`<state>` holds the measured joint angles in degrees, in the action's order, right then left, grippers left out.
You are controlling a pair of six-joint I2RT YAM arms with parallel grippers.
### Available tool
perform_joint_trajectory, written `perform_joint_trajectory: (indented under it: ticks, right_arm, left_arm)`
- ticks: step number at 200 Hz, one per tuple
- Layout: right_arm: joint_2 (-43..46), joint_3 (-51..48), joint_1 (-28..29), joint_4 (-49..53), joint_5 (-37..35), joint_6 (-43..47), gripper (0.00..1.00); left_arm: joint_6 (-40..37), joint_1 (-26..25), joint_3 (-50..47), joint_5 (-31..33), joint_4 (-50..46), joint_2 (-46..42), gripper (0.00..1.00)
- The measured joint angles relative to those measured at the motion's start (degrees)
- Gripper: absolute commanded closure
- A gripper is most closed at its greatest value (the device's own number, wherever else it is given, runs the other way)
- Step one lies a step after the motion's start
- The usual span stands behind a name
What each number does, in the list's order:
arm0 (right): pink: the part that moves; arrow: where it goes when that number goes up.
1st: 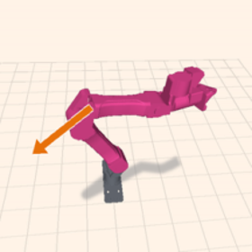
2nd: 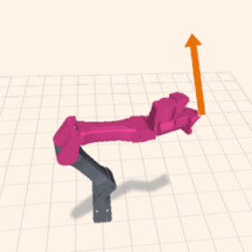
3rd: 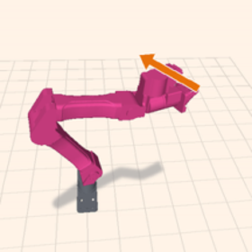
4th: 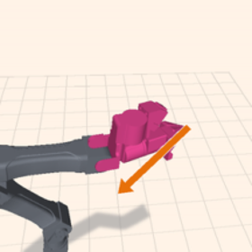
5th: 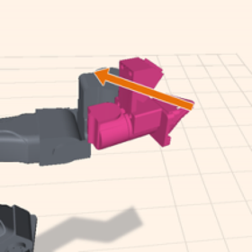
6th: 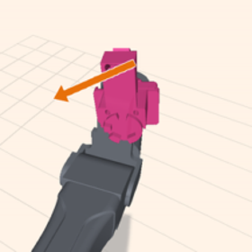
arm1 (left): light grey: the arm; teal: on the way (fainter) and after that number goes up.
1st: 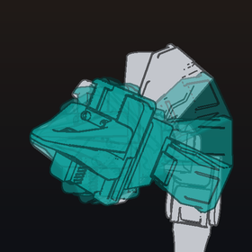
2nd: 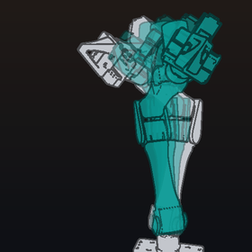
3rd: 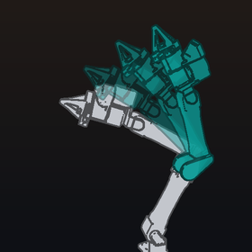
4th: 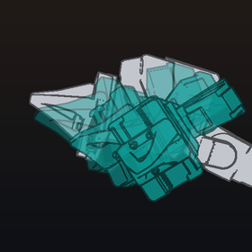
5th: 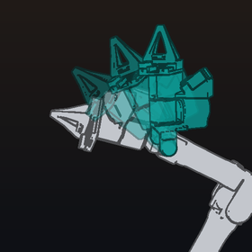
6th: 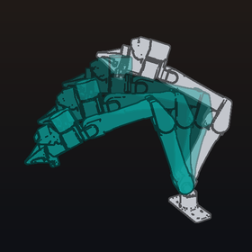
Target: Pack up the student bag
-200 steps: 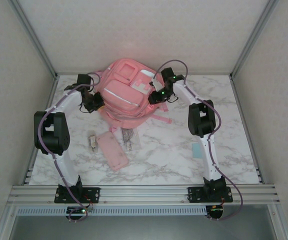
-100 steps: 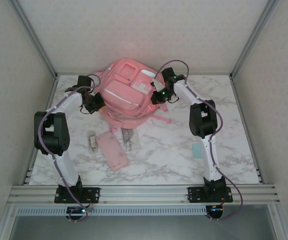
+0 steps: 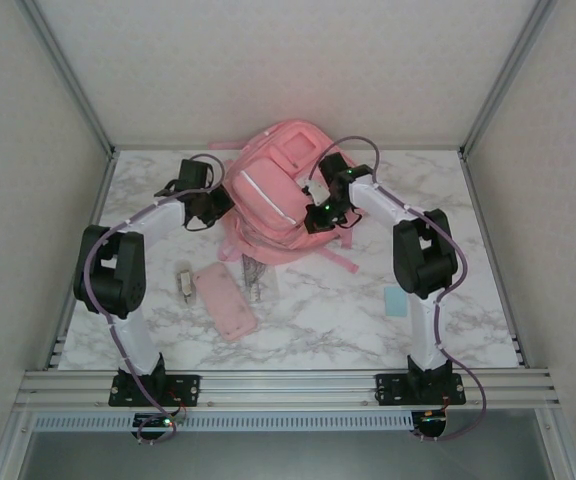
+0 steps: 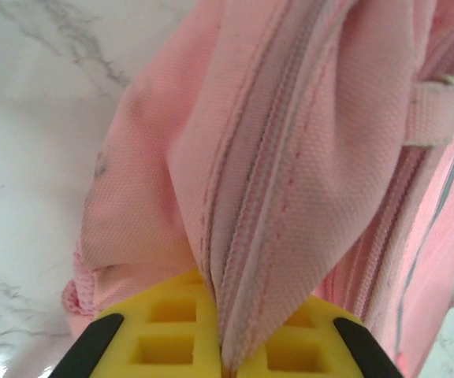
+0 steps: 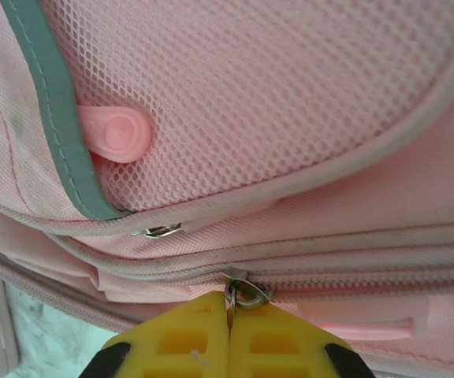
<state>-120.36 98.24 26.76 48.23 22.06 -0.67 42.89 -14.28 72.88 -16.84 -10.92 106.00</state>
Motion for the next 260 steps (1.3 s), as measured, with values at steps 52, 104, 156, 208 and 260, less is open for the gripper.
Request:
perform_joint_trajectory:
  ticks: [52,104,156,208,260]
  right_arm:
    - [0.2,-0.2,4.5,1.1,-7.0,-3.8,1.00]
    - [5.5,-8.7,3.4,-6.5,-1.6,-11.1,1.00]
    - [5.7,-10.6,3.6,-9.4,-2.3,-15.0,1.00]
    - [6.1,-10.9,3.6,-10.1,0.5,-15.5,1.00]
    - [8.3,-12.4,3.9,-11.2,1.7,-17.0,1.00]
  left_arm:
    - [0.3,-1.6,0.7,2.2,1.8,0.0,0.81]
    - [-9.7,-1.9,11.4,2.8,-9.6,-0.1,0.45]
    - [-13.1,-2.9,5.6,3.8,-12.2,-10.0,0.40]
    - [-6.1,-7.0,-9.9,2.0,-6.1,-7.3,0.61]
    - [-3.2,-9.6,-9.2,2.4,-2.3,-3.4,1.00]
